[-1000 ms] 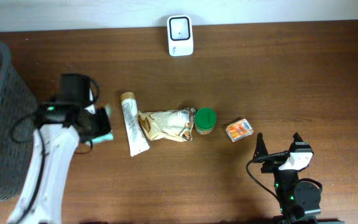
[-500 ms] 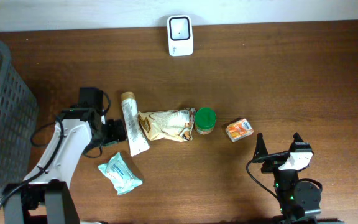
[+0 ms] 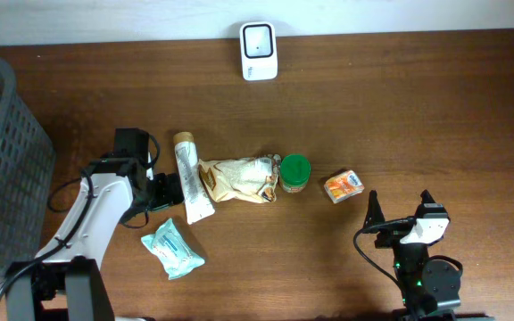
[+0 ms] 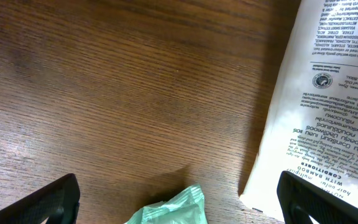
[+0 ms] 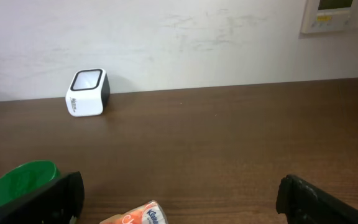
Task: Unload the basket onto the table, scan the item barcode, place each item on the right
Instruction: 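Grasp the mint-green wipes pack and place it front-left on the table, then reach the right gripper to the orange Kleenex pack and grasp it, then lift the Kleenex pack with the right gripper and hold it over the scanner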
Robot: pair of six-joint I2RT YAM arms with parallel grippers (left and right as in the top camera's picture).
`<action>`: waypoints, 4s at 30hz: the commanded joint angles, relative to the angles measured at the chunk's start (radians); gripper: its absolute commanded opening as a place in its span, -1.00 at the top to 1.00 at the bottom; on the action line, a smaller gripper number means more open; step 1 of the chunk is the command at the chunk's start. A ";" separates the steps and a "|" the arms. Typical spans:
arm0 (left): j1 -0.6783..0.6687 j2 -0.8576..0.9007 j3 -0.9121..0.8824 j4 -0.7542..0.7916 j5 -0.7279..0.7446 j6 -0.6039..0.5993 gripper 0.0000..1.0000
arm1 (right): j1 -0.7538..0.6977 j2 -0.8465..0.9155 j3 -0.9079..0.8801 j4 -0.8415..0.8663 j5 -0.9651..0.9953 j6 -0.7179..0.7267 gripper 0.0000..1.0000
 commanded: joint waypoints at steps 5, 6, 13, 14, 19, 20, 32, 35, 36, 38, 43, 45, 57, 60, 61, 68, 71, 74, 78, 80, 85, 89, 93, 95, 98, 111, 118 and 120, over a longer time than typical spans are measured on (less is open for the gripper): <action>0.002 -0.006 0.066 0.045 0.024 0.101 -0.99 | -0.003 -0.007 -0.007 -0.004 0.012 -0.005 -0.96; 0.008 -0.036 0.153 -0.043 0.078 0.197 -0.98 | -0.003 -0.007 -0.007 -0.004 0.012 -0.005 -0.97; 0.021 -0.345 0.480 -0.251 0.274 0.410 -0.99 | -0.003 -0.007 -0.007 0.000 0.021 -0.005 -0.97; 0.021 -0.362 0.480 -0.264 0.274 0.410 -0.98 | -0.003 -0.007 -0.007 0.021 0.025 -0.005 -0.97; 0.021 -0.360 0.480 -0.299 0.274 0.410 -0.98 | -0.003 0.006 0.028 0.093 -0.353 0.063 -0.97; 0.020 -0.360 0.480 -0.299 0.274 0.410 -0.98 | -0.003 0.042 0.069 0.077 -0.442 0.089 -0.97; 0.020 -0.360 0.480 -0.299 0.274 0.410 -0.98 | -0.003 1.055 1.162 -0.879 -0.658 -0.041 -0.97; 0.020 -0.360 0.480 -0.299 0.274 0.410 -0.99 | -0.004 1.262 1.162 -1.017 -0.327 0.308 -0.25; 0.020 -0.360 0.480 -0.299 0.274 0.410 -0.98 | -0.004 1.318 1.162 -1.031 -0.255 0.371 -0.25; 0.020 -0.360 0.480 -0.299 0.274 0.410 -0.98 | -0.003 1.509 1.162 -1.008 -0.246 0.442 0.16; 0.021 -0.360 0.480 -0.299 0.274 0.410 -0.98 | -0.003 1.789 1.162 -0.902 -0.275 0.514 0.34; 0.020 -0.360 0.480 -0.299 0.274 0.410 -0.98 | -0.001 1.817 1.157 -0.863 -0.287 0.513 0.25; 0.020 -0.360 0.480 -0.299 0.274 0.410 -0.98 | 0.003 1.822 1.110 -0.502 -0.346 0.038 -0.33; 0.020 -0.360 0.480 -0.299 0.274 0.410 -0.98 | 0.002 1.822 1.190 -0.758 -0.392 0.284 -0.33; 0.020 -0.360 0.480 -0.299 0.274 0.410 -0.98 | 0.003 1.823 1.179 -0.767 -0.386 0.313 -0.32; 0.021 -0.360 0.480 -0.301 0.274 0.410 -0.98 | 0.019 1.829 1.163 -0.705 -0.264 0.383 -0.03; 0.020 -0.360 0.480 -0.301 0.274 0.410 -0.98 | 0.032 1.888 1.163 -0.693 -0.257 0.391 -0.03; 0.020 -0.360 0.480 -0.302 0.274 0.410 -0.98 | 0.032 1.936 1.162 -0.670 -0.268 0.390 0.30; 0.020 -0.360 0.480 -0.302 0.274 0.410 -0.98 | 0.030 1.936 1.163 -0.677 -0.268 0.371 0.92; 0.020 -0.360 0.480 -0.302 0.274 0.410 -0.98 | 0.028 1.914 1.206 -0.737 -0.280 0.299 0.91; 0.020 -0.360 0.480 -0.302 0.274 0.410 -0.98 | -0.038 1.681 1.578 -1.061 -0.624 0.020 0.92; 0.021 -0.360 0.480 -0.302 0.274 0.410 -0.99 | -0.048 1.595 1.597 -1.132 -1.183 -0.249 0.92; 0.020 -0.360 0.480 -0.302 0.274 0.410 -0.98 | -0.048 1.597 1.596 -1.123 -1.641 -0.233 0.92; 0.020 -0.360 0.480 -0.302 0.274 0.410 -0.98 | -0.048 1.598 1.596 -1.081 -1.641 -0.113 0.91; 0.021 -0.360 0.480 -0.302 0.274 0.410 -0.98 | -0.048 1.598 1.596 -1.081 -1.641 -0.055 0.91; 0.020 -0.360 0.480 -0.302 0.274 0.410 -0.99 | 0.378 2.320 2.464 -0.825 0.349 -0.096 0.92; 0.020 -0.360 0.480 -0.302 0.274 0.410 -0.99 | 0.390 2.623 2.459 -0.098 0.397 -0.671 0.92; 0.020 -0.360 0.480 -0.302 0.274 0.410 -0.98 | 0.381 2.642 2.452 -0.086 0.394 -0.734 0.92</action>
